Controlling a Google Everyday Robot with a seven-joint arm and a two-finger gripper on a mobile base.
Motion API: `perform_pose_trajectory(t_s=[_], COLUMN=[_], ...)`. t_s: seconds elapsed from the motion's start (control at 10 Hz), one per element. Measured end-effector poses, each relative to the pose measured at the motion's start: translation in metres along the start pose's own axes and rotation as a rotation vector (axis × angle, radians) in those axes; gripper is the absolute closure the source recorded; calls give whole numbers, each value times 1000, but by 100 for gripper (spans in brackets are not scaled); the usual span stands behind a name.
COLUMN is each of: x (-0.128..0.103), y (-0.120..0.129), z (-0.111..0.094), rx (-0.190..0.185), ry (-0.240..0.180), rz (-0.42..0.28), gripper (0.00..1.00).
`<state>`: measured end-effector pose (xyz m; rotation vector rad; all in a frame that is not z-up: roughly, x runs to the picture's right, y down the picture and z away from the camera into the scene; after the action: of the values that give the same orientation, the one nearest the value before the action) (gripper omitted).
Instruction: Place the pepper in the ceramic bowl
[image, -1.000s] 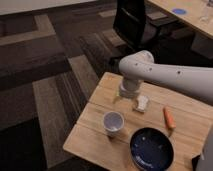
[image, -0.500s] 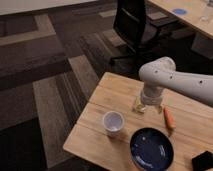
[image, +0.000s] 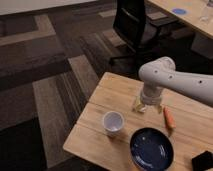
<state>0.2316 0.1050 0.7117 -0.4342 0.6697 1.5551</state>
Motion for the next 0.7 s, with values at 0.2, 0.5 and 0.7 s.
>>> perform_pose_trajectory(t_s=[0.2, 0.5, 0.7], x=[3, 0, 2], y=[-27, -64, -75], z=[18, 25, 26], rx=[19, 28, 35], ry=[55, 80, 91], rz=[-95, -240, -277], gripper=[35, 35, 35])
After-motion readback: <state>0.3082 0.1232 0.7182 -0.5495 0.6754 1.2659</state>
